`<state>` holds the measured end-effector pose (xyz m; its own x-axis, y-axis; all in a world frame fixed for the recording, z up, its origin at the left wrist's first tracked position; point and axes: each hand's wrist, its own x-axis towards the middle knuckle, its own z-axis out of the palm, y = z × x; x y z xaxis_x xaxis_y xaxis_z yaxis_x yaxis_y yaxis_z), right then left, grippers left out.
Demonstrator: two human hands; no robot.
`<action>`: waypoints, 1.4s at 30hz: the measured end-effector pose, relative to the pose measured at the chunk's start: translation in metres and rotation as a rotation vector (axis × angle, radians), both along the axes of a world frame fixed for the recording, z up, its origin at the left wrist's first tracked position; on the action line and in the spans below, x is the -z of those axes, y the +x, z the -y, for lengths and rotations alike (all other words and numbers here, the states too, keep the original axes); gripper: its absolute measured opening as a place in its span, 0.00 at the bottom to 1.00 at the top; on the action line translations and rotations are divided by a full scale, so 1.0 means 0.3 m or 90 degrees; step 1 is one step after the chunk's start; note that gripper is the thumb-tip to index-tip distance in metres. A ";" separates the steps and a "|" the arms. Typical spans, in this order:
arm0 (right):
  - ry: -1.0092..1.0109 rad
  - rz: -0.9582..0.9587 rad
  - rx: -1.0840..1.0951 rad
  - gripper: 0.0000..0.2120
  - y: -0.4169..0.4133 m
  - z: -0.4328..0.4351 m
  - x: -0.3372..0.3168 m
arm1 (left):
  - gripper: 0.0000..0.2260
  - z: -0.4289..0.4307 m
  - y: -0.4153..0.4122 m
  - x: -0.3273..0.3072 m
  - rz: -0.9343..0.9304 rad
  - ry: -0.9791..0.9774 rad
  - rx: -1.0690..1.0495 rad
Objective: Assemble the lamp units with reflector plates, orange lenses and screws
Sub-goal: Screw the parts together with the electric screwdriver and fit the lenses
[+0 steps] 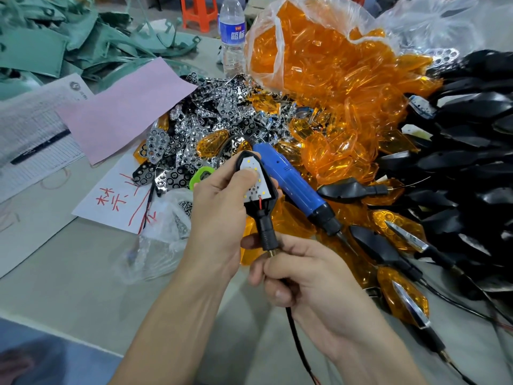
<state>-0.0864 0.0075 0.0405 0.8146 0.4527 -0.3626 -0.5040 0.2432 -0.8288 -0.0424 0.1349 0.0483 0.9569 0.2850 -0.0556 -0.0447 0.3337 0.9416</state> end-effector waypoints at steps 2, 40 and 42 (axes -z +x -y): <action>0.010 -0.016 0.010 0.10 0.007 0.010 -0.014 | 0.17 0.008 -0.002 0.009 0.008 0.006 -0.005; -0.011 -0.140 0.068 0.16 0.039 0.070 0.057 | 0.10 -0.322 0.266 0.077 -0.051 0.565 -0.133; -0.001 -0.138 0.059 0.19 0.044 0.077 0.062 | 0.11 -0.375 0.336 0.101 -0.078 0.700 -0.129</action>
<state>-0.0733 -0.0156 0.0218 0.7552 0.3792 -0.5346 -0.6464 0.2956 -0.7034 0.0583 0.2474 0.0181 0.8928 0.3861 0.2319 0.1086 -0.6843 0.7211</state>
